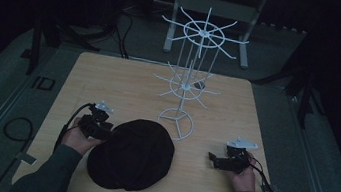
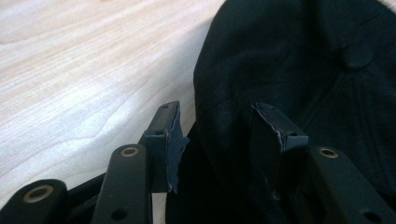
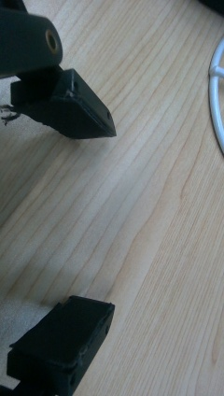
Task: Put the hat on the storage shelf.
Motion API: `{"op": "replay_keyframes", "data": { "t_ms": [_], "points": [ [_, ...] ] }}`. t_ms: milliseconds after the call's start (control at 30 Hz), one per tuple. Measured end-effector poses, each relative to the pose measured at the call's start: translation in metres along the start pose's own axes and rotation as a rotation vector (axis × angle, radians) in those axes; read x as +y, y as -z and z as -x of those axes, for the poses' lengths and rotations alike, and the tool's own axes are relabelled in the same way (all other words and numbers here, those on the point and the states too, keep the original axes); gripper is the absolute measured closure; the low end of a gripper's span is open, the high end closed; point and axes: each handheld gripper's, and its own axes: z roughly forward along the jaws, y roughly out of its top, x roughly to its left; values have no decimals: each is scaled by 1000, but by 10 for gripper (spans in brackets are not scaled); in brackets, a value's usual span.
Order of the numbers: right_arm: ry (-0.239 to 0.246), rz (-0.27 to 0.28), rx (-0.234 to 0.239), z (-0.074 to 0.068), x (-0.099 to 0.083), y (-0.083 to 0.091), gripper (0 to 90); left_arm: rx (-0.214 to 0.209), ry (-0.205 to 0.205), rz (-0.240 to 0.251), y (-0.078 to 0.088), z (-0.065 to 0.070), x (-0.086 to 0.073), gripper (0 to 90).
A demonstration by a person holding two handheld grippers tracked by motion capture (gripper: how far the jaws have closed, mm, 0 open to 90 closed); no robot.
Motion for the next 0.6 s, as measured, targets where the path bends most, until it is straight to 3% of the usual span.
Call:
{"op": "replay_keyframes", "data": {
  "t_ms": [300,500,600],
  "points": [
    [0,0,0,0,0,0,132,4,9,-83,-23,6,2,563],
    [0,0,0,0,0,0,132,5,25,-95,-29,6,2,560],
    [0,0,0,0,0,0,132,-16,55,-99,-33,4,0,568]
  ]
}}
